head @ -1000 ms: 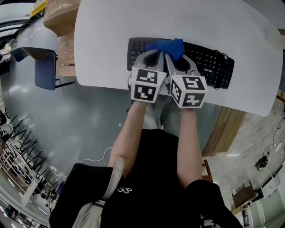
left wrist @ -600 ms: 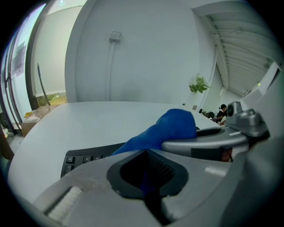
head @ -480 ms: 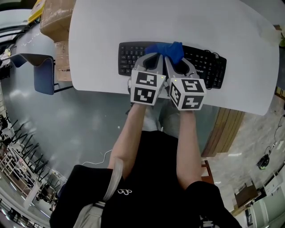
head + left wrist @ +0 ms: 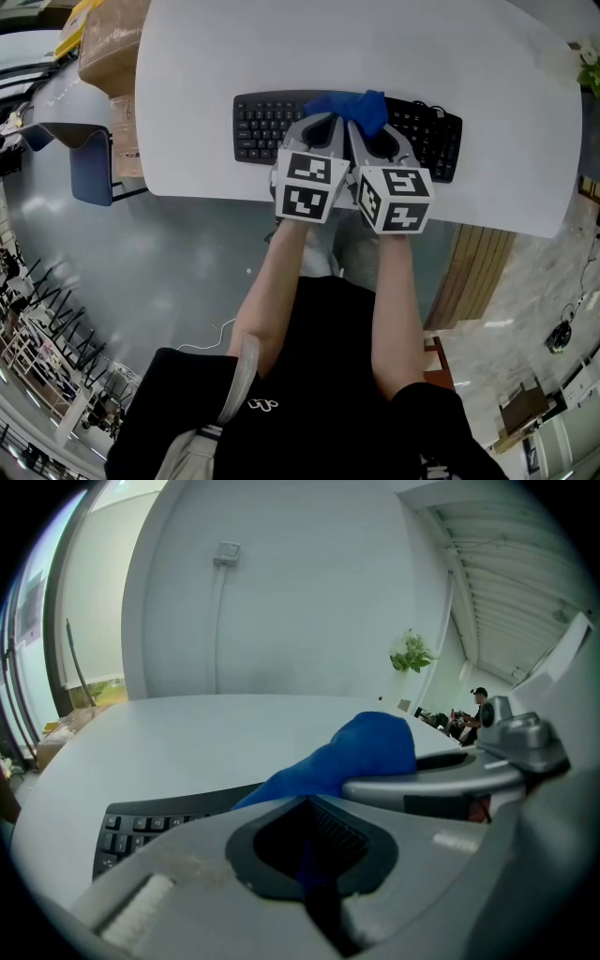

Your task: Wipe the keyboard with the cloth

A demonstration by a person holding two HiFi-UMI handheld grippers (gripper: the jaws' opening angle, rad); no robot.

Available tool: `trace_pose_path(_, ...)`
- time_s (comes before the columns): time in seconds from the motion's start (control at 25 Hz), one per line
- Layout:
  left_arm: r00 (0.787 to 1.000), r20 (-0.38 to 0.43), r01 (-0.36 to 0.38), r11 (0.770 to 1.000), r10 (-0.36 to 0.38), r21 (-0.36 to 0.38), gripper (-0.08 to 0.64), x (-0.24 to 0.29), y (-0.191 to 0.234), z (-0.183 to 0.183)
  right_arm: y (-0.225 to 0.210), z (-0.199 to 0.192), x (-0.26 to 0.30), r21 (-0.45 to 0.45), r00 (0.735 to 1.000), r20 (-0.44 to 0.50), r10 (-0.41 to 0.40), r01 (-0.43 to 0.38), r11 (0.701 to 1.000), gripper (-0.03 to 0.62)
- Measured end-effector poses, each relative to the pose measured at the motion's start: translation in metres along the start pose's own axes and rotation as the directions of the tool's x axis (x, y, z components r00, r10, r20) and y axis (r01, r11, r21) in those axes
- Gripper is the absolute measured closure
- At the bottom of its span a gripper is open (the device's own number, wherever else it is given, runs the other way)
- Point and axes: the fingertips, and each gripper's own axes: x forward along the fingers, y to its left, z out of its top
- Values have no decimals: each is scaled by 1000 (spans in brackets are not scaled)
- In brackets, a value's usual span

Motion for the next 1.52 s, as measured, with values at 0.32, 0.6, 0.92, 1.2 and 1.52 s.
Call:
trace_pose_path(0.32, 1000, -2, 25, 1000, -25, 16, 563, 14, -26, 5, -26, 0, -14, 12, 1000, 7, -26, 26, 1000, 511)
trace_pose_path(0.6, 999, -4, 46, 998, -46, 34, 563, 25, -52, 11, -49, 0, -30, 22, 999, 15, -50, 50, 999, 511)
trace_pose_path(0.92, 998, -6, 65, 997, -65, 51, 563, 38, -81, 16, -76, 1, -46, 31, 997, 23, -70, 70, 997, 511)
trace_pose_path(1.2, 997, -3, 83, 995, -83, 61, 563, 48, -104, 21, -96, 3, -60, 39, 996, 27, -86, 85, 996, 511)
trace_pose_path(1.52, 994, -5, 113, 991, -113, 78, 563, 58, -135, 22, -118, -1, -80, 45, 992, 42, -120, 118, 992, 511)
